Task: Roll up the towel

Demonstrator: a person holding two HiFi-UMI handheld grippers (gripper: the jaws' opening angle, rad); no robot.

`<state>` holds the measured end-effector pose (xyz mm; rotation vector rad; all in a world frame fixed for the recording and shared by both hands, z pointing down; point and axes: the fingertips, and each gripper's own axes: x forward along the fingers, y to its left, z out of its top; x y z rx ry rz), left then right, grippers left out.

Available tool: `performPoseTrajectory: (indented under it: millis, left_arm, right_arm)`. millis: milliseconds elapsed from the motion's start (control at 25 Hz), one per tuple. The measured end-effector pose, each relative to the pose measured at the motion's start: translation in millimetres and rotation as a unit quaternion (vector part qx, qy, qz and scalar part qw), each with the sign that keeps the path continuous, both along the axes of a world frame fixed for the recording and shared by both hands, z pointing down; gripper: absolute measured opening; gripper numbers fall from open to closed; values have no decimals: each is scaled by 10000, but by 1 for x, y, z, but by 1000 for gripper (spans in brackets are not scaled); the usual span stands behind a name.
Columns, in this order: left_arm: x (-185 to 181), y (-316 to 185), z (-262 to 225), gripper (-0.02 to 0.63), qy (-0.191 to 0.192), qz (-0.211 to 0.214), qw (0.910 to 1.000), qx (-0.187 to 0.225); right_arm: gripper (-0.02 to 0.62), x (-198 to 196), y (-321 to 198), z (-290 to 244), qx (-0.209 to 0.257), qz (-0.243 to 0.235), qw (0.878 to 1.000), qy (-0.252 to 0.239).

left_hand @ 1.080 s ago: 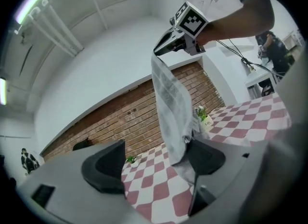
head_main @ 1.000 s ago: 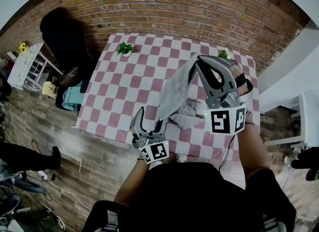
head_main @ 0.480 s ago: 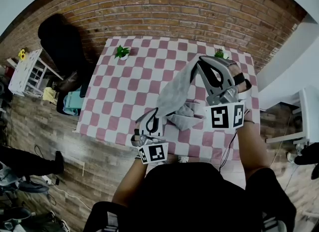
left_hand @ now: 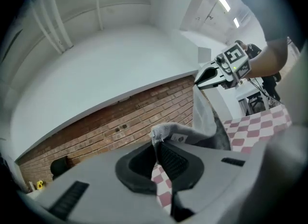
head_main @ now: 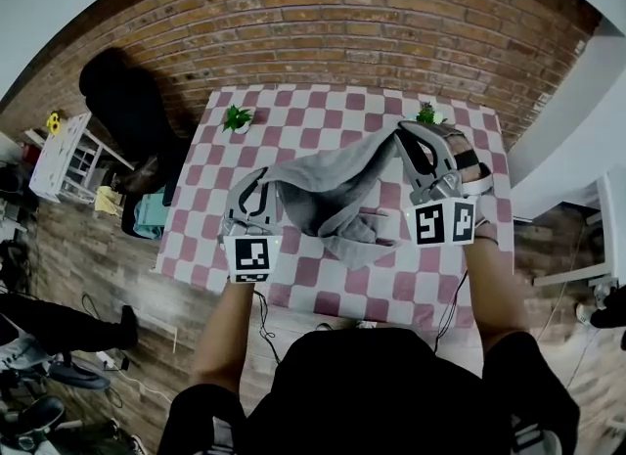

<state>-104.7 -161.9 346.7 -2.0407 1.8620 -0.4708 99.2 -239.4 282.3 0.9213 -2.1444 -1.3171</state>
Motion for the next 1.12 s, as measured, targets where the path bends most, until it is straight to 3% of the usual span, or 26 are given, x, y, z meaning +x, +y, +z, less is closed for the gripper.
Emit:
performPoseTrajectory:
  millis: [200, 480, 680, 840, 960, 1120]
  left_arm:
    - [-20, -58, -23, 5, -572, 6, 9980, -252]
    - [-48, -140, -49, 5, -727, 46, 9961, -507]
    - [-70, -216, -89, 4, -798, 224, 9950, -555]
    - [-77, -268, -135, 5, -1079, 431, 9918, -529]
    - [-82, -295, -183, 5, -1273, 415, 9903, -366]
    - [-86, -296, -278, 5, -1282, 438, 9900, 390]
  right_arm:
    - [28, 2, -40, 18, -49, -23, 9999, 124]
    - [28, -9, -107, -3, 200, 82, 9994, 270]
    - [28, -18, -191, -23, 78, 413, 9986, 327]
    - [28, -11, -254, -56, 59, 954, 9953, 175]
    - [29, -2, -278, -104, 395, 1275, 9911, 4]
    - [29, 4, -264, -200, 1167, 1363, 9823, -530]
